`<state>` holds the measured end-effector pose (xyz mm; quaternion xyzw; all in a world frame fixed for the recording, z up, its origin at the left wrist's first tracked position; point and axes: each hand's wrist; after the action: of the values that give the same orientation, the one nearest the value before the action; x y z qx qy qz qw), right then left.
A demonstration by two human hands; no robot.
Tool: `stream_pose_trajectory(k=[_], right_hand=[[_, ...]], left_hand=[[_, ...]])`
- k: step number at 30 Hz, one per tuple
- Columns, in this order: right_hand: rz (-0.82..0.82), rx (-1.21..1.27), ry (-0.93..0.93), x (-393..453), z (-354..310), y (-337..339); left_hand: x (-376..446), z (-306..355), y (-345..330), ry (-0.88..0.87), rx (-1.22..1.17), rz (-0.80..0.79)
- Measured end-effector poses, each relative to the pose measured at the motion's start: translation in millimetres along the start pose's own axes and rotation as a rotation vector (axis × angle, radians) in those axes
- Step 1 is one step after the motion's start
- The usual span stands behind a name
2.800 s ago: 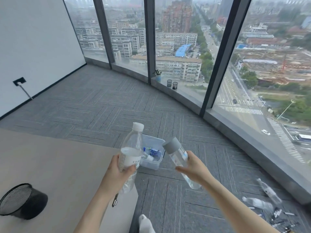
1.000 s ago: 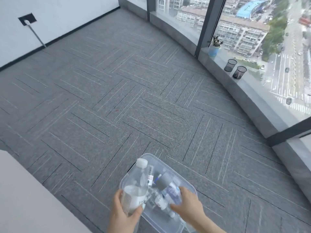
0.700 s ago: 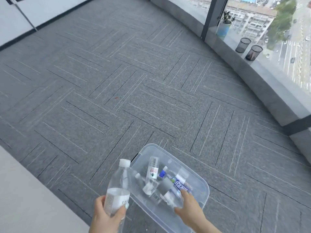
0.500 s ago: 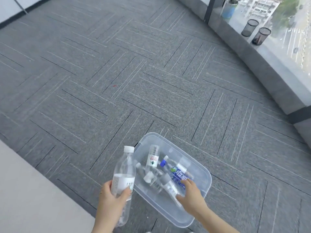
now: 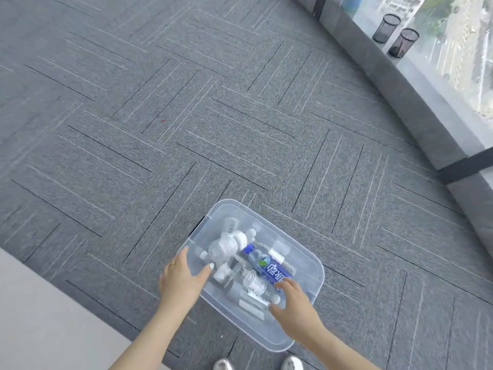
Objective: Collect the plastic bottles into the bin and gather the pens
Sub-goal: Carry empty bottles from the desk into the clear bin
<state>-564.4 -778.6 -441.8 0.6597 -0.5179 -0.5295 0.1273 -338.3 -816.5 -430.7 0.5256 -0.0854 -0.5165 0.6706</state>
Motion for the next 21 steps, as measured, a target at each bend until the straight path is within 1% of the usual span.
stream_pose_trajectory(k=[3, 7, 11, 16, 21], right_hand=[[-0.007, 0.007, 0.007, -3, -9, 6], [-0.013, 0.009, 0.018, -10, -25, 24], [0.012, 0.016, 0.038, -17, -47, 53], [0.054, 0.055, 0.092, -35, -83, 102], [0.075, 0.104, 0.151, -60, -114, 144]], left_hand=[[-13, -9, 11, 0.031, -0.056, -0.066], [-27, -10, 35, 0.058, -0.075, -0.077], [-40, 10, 64, 0.043, -0.126, -0.072], [-61, 44, 108, -0.020, -0.222, -0.046], [-92, 66, 146, -0.047, -0.232, -0.053]])
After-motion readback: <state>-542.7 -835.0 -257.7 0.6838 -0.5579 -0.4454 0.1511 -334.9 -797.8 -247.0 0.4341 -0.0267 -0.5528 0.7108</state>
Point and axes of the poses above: each hand's wrist, its own x-axis towards the middle knuckle, its own y-axis out of the back of the hand, z = x × y, and after that the axes turned 14 degrees about z, right-handed
